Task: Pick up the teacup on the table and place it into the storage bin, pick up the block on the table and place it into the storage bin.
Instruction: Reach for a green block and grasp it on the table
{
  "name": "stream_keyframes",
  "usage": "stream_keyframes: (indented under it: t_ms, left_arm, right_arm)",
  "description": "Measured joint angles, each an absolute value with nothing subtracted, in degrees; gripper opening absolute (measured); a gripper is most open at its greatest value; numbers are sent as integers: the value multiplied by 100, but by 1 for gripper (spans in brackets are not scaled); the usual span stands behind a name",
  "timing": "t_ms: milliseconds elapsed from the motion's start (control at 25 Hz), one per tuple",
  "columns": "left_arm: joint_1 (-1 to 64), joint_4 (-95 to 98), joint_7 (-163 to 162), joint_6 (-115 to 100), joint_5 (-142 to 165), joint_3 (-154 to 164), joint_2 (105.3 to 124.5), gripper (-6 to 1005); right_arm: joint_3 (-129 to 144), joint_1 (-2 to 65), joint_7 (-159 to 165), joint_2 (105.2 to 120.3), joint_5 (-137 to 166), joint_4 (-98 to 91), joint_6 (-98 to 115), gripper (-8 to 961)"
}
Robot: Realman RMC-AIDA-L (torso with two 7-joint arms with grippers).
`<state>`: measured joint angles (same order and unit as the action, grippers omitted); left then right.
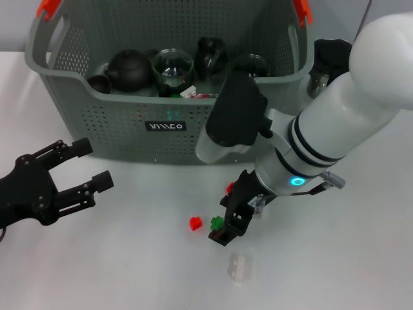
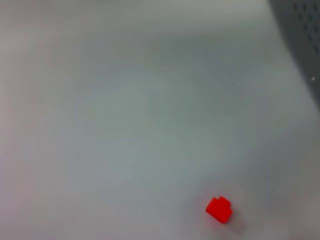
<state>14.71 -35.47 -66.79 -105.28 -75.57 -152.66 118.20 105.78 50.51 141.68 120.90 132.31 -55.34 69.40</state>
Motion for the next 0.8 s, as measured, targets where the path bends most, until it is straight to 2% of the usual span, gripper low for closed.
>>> stream_keyframes:
  t_ms: [320,560,800]
  left_arm:
    - [1471,-3519,-6679,-10522,-7542,-15267,11806,825]
    - [1462,-3515,-6679,-10513,-7540,-15267,11803,825]
    - [1459,-3515,-6680,-10479,-7540,-15267,11805,825]
  right_arm:
    - [10793,5069,14191,12096,13215,-5431,6681,733]
    - [10801,5095,14188,12102,13133,-5363,6626,669]
    - [10802,5110,14137,12097,12962,-5259,6596,385]
